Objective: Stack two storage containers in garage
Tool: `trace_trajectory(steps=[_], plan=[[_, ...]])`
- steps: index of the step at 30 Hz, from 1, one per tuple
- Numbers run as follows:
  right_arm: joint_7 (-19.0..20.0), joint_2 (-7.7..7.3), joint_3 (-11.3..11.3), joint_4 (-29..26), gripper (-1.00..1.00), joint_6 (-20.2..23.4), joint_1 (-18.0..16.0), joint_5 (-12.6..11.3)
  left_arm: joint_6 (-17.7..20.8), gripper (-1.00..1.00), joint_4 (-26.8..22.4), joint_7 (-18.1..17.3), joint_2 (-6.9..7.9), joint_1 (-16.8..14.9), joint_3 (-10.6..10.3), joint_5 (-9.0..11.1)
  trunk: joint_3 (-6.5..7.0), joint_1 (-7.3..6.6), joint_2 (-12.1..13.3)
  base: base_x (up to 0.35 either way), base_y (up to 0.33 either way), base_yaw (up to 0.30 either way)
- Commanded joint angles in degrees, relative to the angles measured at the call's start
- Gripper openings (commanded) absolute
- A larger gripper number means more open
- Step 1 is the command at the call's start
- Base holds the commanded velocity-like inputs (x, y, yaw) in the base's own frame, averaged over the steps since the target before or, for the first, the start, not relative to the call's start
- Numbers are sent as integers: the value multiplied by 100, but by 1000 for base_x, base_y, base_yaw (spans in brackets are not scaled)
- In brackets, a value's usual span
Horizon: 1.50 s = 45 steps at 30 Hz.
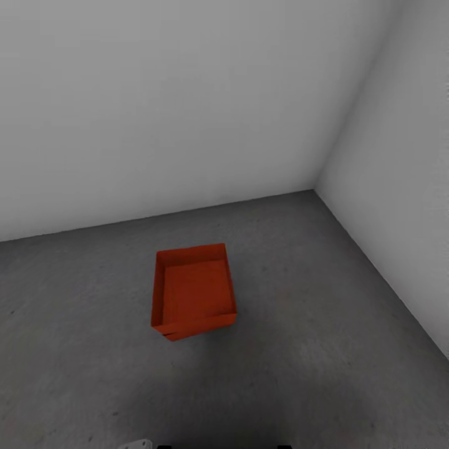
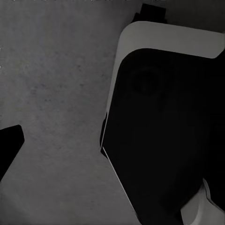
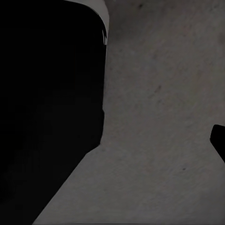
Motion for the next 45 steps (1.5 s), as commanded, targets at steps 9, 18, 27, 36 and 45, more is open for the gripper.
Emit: trace_trajectory(steps=[9, 18, 27, 36, 45], plan=[[3, 23, 50, 16, 100, -39, 1, -49, 14, 100, -1, 22, -3, -3, 3, 35, 21, 1, -4, 0, 0, -11], [3, 46, 52, 16, 100, -35, 3, -41, 14, 100, -1, 23, -1, -3, 3, 35, 98, 1, -4, 0, 0, 0], [3, 48, 52, 17, 100, -32, 5, -40, 14, 100, -1, 23, -1, -3, 3, 35, 178, 1, -4, 0, 0, 0], [3, 50, 52, 17, 100, -40, 7, -40, 14, 100, -1, 23, -2, -3, 3, 35, 259, 1, -4, 0, 0, 58], [3, 57, 52, 17, 100, -41, 7, -32, 14, 100, -1, 23, -2, -3, 3, 35, 339, 1, -4, 0, 0, 117]])
